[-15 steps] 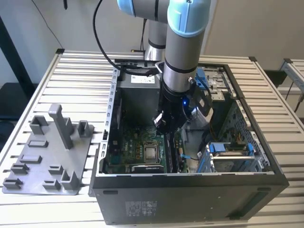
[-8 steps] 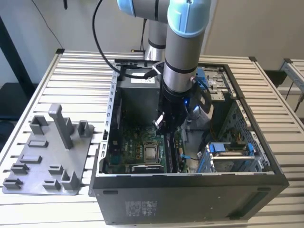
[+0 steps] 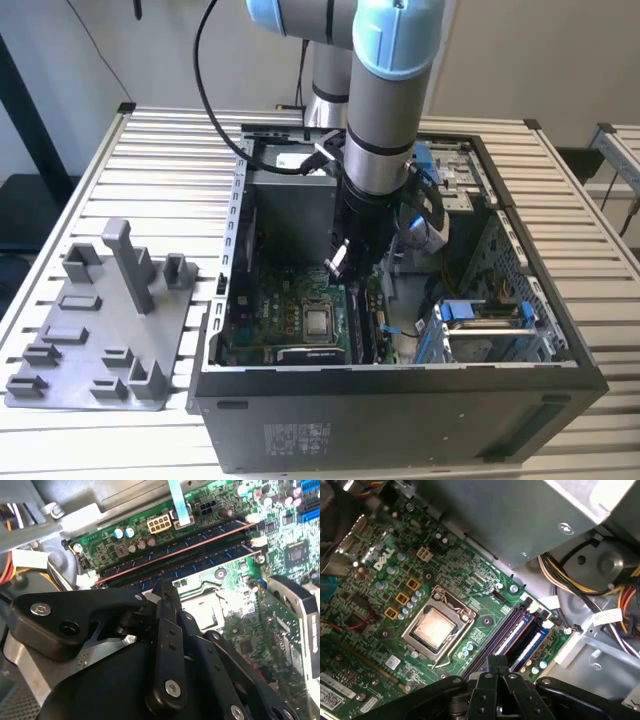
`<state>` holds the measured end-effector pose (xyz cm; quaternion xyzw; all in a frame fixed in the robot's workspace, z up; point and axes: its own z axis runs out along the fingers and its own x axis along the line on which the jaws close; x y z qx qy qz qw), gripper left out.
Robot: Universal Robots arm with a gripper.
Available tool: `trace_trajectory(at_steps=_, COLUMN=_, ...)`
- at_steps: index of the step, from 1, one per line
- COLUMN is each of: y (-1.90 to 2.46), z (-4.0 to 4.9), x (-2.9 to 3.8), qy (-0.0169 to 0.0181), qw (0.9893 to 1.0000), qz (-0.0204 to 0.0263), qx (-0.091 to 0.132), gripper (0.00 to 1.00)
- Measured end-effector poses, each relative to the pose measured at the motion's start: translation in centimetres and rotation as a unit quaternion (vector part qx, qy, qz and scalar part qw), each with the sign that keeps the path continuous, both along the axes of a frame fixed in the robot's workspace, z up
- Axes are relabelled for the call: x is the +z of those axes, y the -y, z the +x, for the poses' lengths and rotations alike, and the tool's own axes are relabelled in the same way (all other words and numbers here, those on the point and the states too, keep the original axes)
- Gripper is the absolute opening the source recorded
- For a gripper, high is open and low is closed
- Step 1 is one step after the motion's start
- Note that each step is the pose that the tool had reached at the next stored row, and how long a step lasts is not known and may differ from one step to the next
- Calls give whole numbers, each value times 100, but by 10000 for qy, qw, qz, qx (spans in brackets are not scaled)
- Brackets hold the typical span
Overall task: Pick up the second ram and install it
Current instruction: 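Press down the second ram until it locks into place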
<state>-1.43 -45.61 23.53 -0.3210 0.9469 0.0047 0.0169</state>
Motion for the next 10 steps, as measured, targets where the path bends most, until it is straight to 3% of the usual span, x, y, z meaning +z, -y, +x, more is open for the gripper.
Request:
trace_trajectory(at_steps=5, y=0, z=0, x=-4, qy=0, qw=9990, qz=-2, qx=453, gripper=11)
trace_trajectory(at_steps=10, y=0, z=-1, x=-9, qy=0, qw=9959, qz=-1, qx=904, gripper=11)
